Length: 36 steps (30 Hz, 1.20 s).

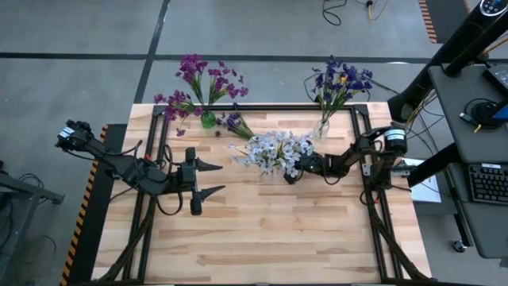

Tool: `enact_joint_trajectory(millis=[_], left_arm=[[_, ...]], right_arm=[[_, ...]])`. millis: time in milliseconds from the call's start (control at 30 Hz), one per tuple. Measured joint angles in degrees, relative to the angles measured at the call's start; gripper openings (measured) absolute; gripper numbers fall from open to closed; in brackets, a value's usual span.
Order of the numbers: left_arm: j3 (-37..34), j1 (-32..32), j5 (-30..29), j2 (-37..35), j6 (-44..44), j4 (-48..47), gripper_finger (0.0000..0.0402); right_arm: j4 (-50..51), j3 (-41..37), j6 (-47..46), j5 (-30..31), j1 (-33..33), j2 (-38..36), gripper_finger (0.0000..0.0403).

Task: Sort flowers into vase by color
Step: Put the blue flowers into the top transparent flower vase

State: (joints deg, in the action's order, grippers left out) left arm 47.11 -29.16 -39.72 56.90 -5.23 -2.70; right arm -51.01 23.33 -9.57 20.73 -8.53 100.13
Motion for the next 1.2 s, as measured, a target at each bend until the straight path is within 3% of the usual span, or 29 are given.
enact_joint_trajectory(millis=[433, 900, 1100, 1200], left_arm=[[0.00, -0.01, 0.00, 0.00, 0.00, -0.03, 0.0251], [0.00, 0.01, -0.24, 0.02, 0.00, 0.00, 0.0251], [0.00, 0.01, -0.24, 0.02, 0.00, 0.01, 0.0251], [0.00, 0.01, -0.24, 0.02, 0.00, 0.02, 0.0251]], right_arm=[[33.54, -1.01, -4.99, 0.60, 2.25, -19.44, 0.0009], [65.31, -3.25, -25.81, 1.46, 13.91, -36.83, 0.0009], [77.49, -0.16, -34.83, -5.41, 19.30, -38.96, 0.0009], [78.50, 0.77, -36.89, -8.85, 21.22, -38.94, 0.0009]])
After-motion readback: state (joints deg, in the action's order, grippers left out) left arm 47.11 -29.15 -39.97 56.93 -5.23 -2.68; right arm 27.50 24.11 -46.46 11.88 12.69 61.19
